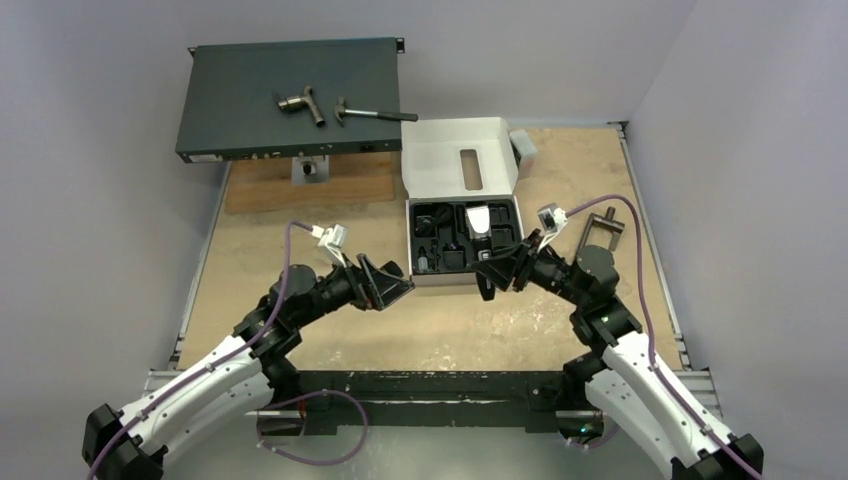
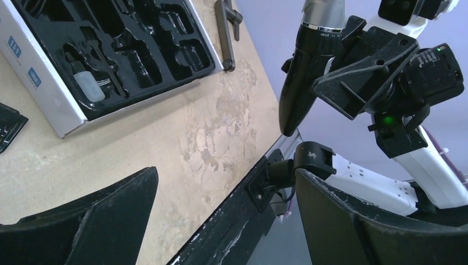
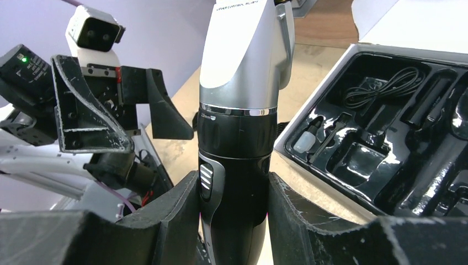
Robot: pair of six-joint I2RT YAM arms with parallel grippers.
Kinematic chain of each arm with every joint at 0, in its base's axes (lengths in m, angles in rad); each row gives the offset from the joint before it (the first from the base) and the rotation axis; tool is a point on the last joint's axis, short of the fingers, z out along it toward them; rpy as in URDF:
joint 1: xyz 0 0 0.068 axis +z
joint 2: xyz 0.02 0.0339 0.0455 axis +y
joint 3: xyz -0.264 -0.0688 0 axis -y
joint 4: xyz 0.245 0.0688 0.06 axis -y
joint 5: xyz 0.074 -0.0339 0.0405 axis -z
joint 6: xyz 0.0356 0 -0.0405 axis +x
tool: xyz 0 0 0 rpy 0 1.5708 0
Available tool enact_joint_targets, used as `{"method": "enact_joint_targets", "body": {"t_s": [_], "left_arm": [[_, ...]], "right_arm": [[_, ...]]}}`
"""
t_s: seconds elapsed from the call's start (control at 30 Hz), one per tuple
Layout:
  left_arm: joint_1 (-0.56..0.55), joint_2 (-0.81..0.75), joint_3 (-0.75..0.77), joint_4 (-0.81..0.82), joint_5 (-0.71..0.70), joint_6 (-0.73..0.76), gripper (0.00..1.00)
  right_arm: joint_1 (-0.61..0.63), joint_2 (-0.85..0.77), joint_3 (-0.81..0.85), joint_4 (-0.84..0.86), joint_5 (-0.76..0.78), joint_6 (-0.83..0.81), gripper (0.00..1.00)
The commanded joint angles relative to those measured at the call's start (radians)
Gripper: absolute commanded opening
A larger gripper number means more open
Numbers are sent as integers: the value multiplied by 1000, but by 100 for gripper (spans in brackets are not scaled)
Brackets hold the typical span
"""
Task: Sort the hair-cutting tools
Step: Pick up the electric hair clipper from the center of the board.
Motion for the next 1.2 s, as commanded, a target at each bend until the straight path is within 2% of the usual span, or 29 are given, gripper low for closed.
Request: {"method": "enact_joint_targets", "body": {"t_s": [0.0,0.2,0.33,0.57,0.77,1.03,1.17], "left_arm": [[-12,41,20,96,5,29,94],[-12,86,61,132,-9,33,94],[-14,122,93,205,7,37,95],[-33,224,158,329,37,60,97],[-108,325,235,327,32,112,97],[-128,416,282,350,18,111,97],[-128,450,303,356,19,108,91]], "right_arm": [[7,41,7,190,-77,-34,0],[81,62,14,207,-125,-28,0],[157,49,2,187,-77,-28,0],[206,37,-39,251,4,51,0],[248,65,-29,254,74,75,0],[309,86,-13,245,108,70,0],[330,91,-7,246,107,68,0]]}}
